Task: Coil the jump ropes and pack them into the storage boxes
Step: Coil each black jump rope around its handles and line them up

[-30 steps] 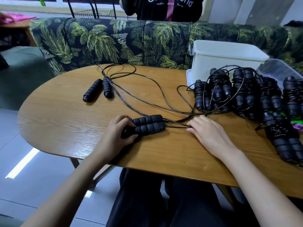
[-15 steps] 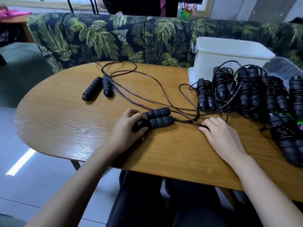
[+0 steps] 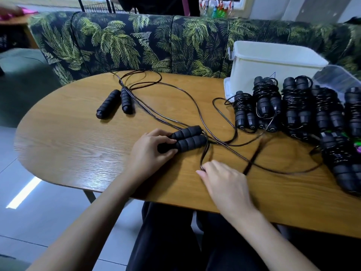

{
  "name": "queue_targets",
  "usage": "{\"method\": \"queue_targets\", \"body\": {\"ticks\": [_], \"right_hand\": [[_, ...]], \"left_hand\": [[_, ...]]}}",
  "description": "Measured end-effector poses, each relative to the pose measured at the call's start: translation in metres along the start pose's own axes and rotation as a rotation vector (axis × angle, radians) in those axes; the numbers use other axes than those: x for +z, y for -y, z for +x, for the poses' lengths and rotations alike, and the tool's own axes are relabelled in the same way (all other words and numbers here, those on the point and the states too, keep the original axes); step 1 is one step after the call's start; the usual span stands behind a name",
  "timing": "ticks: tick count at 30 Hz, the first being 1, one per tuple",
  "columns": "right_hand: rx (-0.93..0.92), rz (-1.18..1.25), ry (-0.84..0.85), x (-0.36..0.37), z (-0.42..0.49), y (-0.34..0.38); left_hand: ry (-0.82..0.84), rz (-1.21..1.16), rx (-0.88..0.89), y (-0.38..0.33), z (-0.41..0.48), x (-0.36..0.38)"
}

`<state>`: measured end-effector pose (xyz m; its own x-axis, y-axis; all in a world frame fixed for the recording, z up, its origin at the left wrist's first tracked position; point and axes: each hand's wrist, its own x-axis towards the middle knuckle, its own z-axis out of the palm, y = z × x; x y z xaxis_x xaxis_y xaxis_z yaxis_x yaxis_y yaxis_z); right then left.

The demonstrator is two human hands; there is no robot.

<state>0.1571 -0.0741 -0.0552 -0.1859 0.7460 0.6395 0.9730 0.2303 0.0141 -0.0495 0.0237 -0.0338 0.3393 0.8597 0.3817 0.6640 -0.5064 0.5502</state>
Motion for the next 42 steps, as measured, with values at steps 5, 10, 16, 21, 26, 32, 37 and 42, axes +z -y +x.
{"method": "queue_targets", "body": {"ticks": [5,10,16,21,26,32,37,42], "right_hand": [[-0.022,0.067,-0.038,-0.003,0.014,0.04],[-0.069,0.058,-0.05,0.007,0.009,0.077],[-0.113,0.033,-0.023,0.008,0.008,0.076],[-0.154,0.055,-0.001,0.005,0.008,0.073],[-0.257,0.094,0.02,-0.005,0.013,0.043],[-0.146,0.249,0.218,-0.012,0.018,-0.038],[0.188,0.355,0.389,-0.021,0.029,-0.085],[0.32,0.447,0.527,-0.018,0.036,-0.095]], "left_hand": [[-0.013,-0.018,-0.023,0.0,0.0,0.002],[0.014,-0.005,-0.018,0.002,0.0,0.003],[0.138,0.081,0.03,-0.009,0.002,-0.013],[0.296,0.295,0.055,-0.02,0.009,-0.017],[0.212,0.254,0.062,-0.019,0.015,-0.019],[0.133,0.163,0.046,-0.013,0.009,-0.015],[0.079,0.128,0.012,-0.01,0.005,-0.009],[0.092,0.162,0.04,0.0,0.002,-0.003]]}}
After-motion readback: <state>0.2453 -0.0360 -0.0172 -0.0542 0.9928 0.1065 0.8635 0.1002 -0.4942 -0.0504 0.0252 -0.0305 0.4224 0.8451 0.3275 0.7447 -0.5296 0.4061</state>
